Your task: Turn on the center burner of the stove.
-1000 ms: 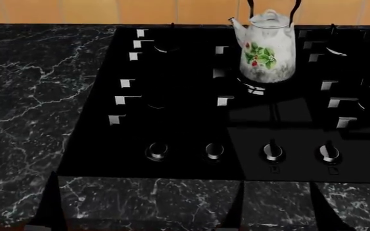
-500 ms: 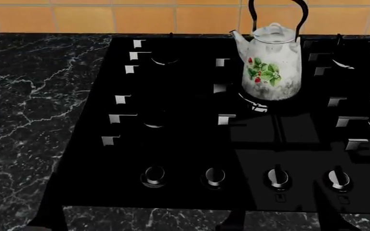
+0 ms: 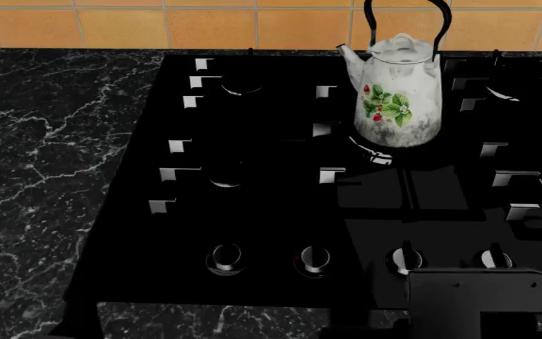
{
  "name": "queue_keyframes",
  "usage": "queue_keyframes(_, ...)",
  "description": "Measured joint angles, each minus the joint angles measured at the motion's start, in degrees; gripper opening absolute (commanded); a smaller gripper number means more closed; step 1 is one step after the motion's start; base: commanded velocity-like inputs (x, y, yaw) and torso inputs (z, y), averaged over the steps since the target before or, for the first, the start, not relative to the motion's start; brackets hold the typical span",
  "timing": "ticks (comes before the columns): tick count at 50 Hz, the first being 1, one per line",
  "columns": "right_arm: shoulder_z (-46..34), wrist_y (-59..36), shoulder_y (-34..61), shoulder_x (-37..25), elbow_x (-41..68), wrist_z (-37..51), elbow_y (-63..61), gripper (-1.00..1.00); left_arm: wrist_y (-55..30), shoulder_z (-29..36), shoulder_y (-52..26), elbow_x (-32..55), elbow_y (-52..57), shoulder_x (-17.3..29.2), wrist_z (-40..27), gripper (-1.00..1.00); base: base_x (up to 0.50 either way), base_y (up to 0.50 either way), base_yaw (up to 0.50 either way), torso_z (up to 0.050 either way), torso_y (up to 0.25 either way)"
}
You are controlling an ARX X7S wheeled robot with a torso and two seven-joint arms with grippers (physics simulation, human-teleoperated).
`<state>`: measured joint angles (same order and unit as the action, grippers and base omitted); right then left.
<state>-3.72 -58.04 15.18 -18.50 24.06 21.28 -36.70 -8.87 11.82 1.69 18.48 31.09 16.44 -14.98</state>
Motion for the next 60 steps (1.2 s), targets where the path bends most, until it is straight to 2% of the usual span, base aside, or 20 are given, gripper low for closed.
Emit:
queue_keyframes(10,1.01,-8.47,5.44,1.12,3.76,-0.13,1.21,1.0,-0.06,0.71,-0.27,-0.34,-0.22,0.15,-0.16,1.0,0.0,0.0,0.0,0.0,0.0)
queue_keyframes(24,1.75,-13.09,8.69,1.58,6.03,0.18,1.29,1.0,-0.16,0.89,-0.32,0.33,-0.29,0.37,-0.37,1.0,0.0,0.0,0.0,0.0,0.0)
queue_keyframes(35,6.89,-23.28,15.63,3.55,10.59,2.22,0.36,1.0,-0.43,1.3,-0.29,0.24,-0.07,0.58,-0.79,1.0,0.0,0.0,0.0,0.0,0.0)
queue_keyframes(49,9.44,-29.13,25.38,-0.95,43.82,28.13,13.34,1.0,-0.34,1.73,-0.42,-0.01,-0.37,0.74,-1.22,1.0,0.0,0.0,0.0,0.0,0.0)
queue_keyframes(60,8.28,-29.08,29.42,-4.03,57.92,39.0,22.61,1.0,-0.42,2.02,-0.46,-0.09,-0.32,0.95,-1.57,1.0,0.0,0.0,0.0,0.0,0.0)
